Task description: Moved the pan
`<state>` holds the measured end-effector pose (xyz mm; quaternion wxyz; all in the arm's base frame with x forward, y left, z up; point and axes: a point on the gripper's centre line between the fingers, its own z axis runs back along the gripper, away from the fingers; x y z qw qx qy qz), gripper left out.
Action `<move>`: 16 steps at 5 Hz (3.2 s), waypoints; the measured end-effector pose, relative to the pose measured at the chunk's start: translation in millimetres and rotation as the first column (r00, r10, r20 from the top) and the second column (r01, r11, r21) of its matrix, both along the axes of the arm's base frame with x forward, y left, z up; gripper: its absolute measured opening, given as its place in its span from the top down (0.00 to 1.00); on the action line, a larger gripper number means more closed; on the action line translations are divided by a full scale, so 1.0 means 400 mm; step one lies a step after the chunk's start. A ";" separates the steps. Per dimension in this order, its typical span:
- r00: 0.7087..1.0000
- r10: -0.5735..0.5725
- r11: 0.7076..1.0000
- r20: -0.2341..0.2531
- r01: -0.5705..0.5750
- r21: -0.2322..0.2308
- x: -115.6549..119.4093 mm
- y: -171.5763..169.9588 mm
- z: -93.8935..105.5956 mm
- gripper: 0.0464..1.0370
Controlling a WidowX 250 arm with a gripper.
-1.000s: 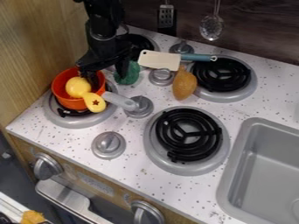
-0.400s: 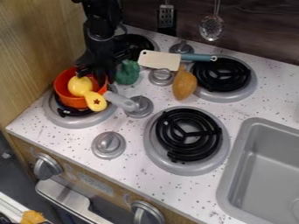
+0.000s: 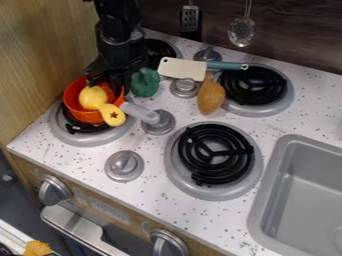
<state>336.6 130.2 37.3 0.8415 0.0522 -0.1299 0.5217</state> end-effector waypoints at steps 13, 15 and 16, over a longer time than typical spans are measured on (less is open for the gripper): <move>0.977 0.195 0.980 -0.089 -0.197 -0.011 -0.015 -0.250 -0.031 0.94; 0.980 0.190 0.981 -0.066 -0.192 -0.016 -0.010 -0.251 -0.037 0.49; 0.979 0.193 0.981 -0.065 -0.194 -0.006 -0.011 -0.247 -0.036 0.19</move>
